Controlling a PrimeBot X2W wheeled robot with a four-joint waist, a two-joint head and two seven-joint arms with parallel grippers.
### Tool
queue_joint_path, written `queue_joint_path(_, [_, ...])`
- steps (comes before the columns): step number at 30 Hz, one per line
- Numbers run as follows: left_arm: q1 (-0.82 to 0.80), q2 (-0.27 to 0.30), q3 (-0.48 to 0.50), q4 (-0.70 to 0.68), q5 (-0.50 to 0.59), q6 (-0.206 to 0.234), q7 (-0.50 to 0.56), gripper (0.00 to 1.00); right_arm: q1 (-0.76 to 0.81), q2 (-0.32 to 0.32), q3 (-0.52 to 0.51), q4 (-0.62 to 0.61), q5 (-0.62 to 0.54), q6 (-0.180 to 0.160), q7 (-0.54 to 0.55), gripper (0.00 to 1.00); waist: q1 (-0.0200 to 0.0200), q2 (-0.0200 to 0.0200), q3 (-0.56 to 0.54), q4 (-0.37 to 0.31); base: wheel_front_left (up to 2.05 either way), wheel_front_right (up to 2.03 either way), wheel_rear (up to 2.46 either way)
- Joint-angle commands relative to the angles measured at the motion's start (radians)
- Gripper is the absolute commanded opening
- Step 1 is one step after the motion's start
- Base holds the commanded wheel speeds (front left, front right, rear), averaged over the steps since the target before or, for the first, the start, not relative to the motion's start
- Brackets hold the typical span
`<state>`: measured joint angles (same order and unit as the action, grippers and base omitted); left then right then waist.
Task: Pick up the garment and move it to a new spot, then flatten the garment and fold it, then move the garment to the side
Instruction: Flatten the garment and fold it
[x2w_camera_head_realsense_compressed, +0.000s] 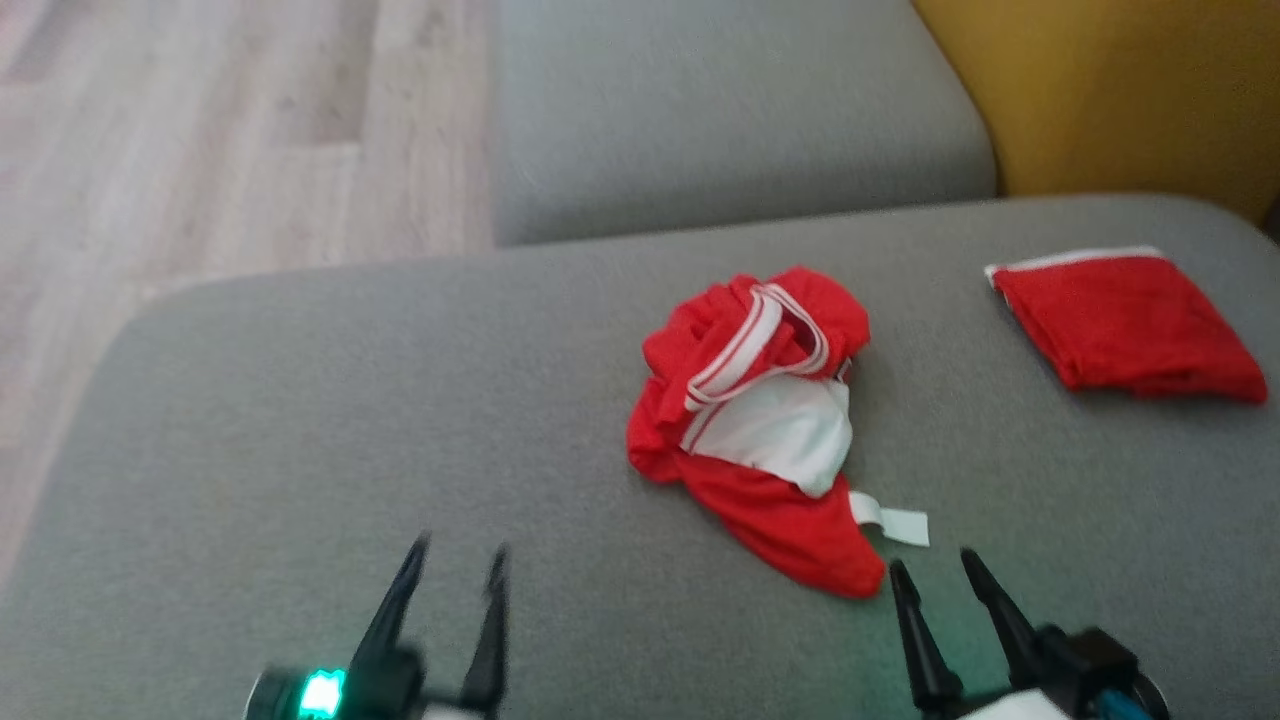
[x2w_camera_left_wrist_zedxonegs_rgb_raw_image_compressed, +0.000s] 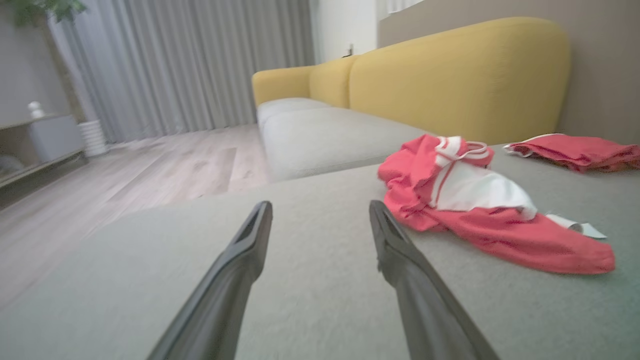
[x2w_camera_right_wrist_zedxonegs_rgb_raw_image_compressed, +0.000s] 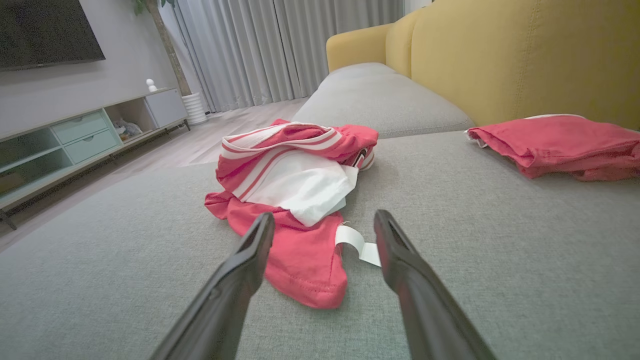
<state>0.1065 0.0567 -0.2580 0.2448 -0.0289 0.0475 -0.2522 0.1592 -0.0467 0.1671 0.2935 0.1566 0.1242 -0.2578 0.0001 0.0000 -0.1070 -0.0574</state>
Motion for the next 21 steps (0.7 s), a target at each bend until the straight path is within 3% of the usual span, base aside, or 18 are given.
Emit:
queue_joint_path(1, [-0.079, -0.006, 0.022, -0.022, 0.009, -0.004, -0.01, 1.0, -0.072, -0.008, 0.029, -0.035, -0.005, 0.007, -0.004, 1.0, -0.0001, 0.0, 0.042, -0.032, 0.0, 0.0, 0.0])
queue_joint_path(10, [-0.439, -0.006, -0.134, 0.25, 0.048, -0.09, -0.01, 1.0, -0.16, -0.027, 0.069, -0.051, 0.0, 0.007, -0.004, 1.0, -0.0001, 0.0, 0.218, -0.127, 0.0, 0.0, 0.0])
queue_joint_path(20, [-0.688, 0.002, -0.206, 0.457, 0.062, -0.135, -0.01, 1.0, -0.217, -0.024, 0.076, -0.065, 0.007, 0.007, -0.004, 1.0, -0.0001, 0.0, 0.328, -0.231, 0.0, 0.0, 0.0])
queue_joint_path(21, [-0.699, 0.005, -0.211, 0.463, 0.062, -0.139, -0.01, 0.89, -0.218, -0.023, 0.077, -0.065, 0.006, 0.007, -0.004, 1.0, -0.0001, 0.0, 0.332, -0.24, 0.0, 0.0, 0.0])
